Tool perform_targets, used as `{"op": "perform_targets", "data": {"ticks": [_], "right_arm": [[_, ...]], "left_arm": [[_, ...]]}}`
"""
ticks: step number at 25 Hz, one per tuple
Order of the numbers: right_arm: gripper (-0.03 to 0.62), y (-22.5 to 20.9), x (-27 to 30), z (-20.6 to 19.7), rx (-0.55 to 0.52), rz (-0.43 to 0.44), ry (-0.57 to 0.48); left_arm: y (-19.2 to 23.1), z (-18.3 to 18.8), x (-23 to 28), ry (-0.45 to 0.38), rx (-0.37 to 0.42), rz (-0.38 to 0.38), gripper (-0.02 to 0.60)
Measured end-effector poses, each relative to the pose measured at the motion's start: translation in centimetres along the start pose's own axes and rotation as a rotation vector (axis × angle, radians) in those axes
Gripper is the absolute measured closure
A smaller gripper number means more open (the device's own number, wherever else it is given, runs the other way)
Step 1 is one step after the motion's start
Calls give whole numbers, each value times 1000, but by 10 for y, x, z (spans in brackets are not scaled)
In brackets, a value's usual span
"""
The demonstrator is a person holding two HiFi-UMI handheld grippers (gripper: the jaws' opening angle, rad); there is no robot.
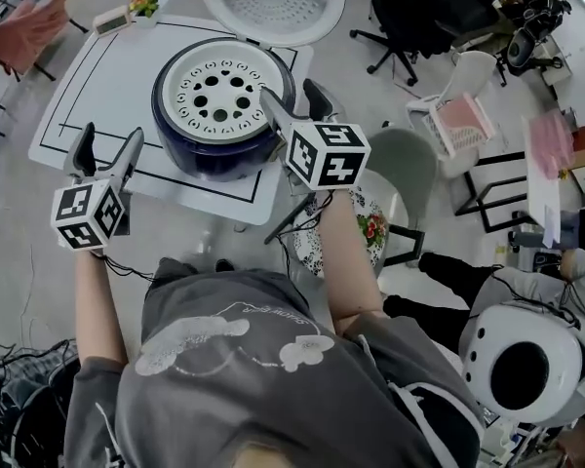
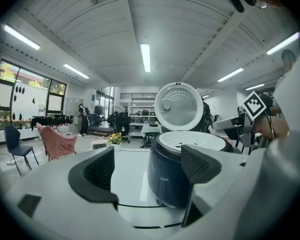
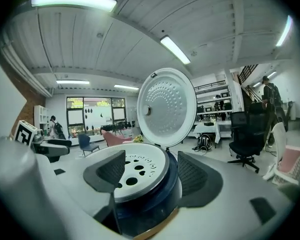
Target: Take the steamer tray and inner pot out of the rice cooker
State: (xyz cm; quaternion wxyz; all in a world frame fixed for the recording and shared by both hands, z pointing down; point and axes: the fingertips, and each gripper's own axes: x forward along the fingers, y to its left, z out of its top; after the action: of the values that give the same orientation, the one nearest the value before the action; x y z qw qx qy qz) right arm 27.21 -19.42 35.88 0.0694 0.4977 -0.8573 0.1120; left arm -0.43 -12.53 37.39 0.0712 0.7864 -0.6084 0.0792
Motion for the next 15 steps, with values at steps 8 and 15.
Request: {"op": "perform_targets", "data": {"ticks": [8, 15], "right_arm": [[279, -6, 38, -17, -105, -44, 171], [280, -20, 61, -32, -156, -122, 328]], "left_arm": [[26, 5, 58, 22, 15, -61, 172], [41, 0, 112, 44, 31, -173, 173]]}}
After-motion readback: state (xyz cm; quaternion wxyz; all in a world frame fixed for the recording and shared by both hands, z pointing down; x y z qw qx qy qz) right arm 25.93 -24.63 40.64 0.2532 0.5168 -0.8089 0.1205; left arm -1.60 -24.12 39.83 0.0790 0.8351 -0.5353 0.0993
